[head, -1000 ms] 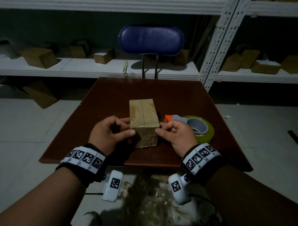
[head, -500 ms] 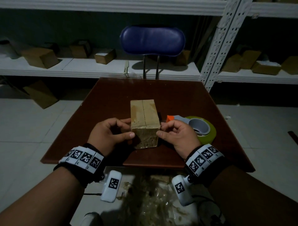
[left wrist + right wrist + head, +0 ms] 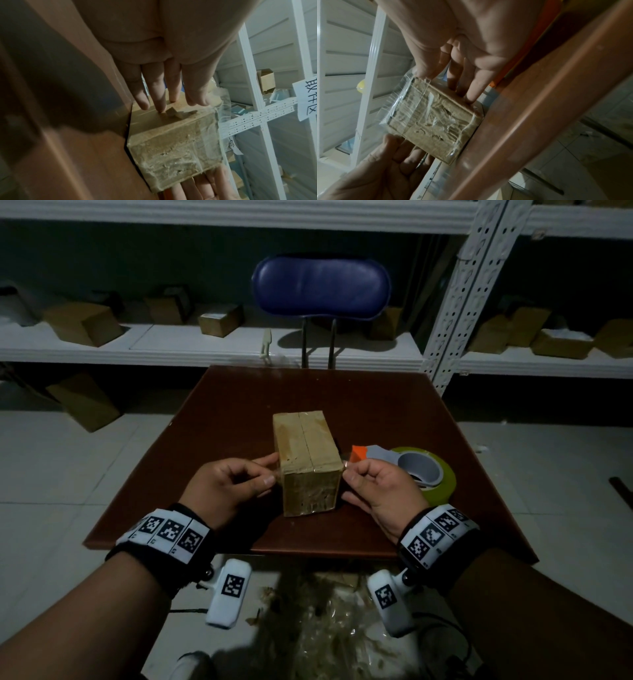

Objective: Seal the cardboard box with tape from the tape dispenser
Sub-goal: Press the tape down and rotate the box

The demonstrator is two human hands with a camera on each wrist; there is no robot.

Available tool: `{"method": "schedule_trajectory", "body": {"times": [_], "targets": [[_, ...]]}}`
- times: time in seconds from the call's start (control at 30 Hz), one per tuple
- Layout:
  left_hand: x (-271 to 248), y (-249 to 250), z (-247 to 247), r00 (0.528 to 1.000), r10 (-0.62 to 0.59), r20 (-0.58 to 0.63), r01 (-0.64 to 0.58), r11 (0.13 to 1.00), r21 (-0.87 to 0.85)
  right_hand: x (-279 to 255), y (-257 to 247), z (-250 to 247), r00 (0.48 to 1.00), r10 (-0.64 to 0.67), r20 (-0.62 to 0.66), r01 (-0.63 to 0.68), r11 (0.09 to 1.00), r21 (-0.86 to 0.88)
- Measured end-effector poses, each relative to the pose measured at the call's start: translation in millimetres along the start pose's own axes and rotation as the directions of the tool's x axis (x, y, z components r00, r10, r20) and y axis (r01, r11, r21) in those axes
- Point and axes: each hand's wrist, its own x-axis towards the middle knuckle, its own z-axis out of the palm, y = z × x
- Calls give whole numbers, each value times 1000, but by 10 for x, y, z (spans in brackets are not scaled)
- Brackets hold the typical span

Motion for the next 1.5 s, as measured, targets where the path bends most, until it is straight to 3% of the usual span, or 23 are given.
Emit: {"method": "schedule_trajectory", "body": {"times": [0.2, 0.47, 0.83, 1.0, 1.13, 1.3, 1.5], "targets": [[-10, 43, 63, 998, -16, -59, 13, 999, -39, -14, 1, -11, 1000, 21, 22, -22, 999, 41], [34, 14, 79, 987, -112, -111, 103, 991, -88, 2, 28, 64, 996, 18, -85, -18, 1000, 6], [30, 60, 160, 971, -161, -177, 135, 979, -150, 19, 77, 153, 983, 34, -179, -28, 999, 39], [19, 76, 231, 953, -164, -253, 128, 980, -152, 28, 119, 184, 972, 21, -235, -28, 999, -25], [32, 66, 221, 955, -176, -238, 133, 973, -187, 18, 112, 206, 970, -4, -243, -8, 999, -49], [24, 58, 219, 962, -225, -151, 132, 875, -467, -49, 69, 264, 977, -6, -212, 7, 1000, 6], [32, 42, 218, 966, -196, -166, 104, 890, -443, -84, 6, 267, 982, -58, -179, 55, 998, -24]]}}
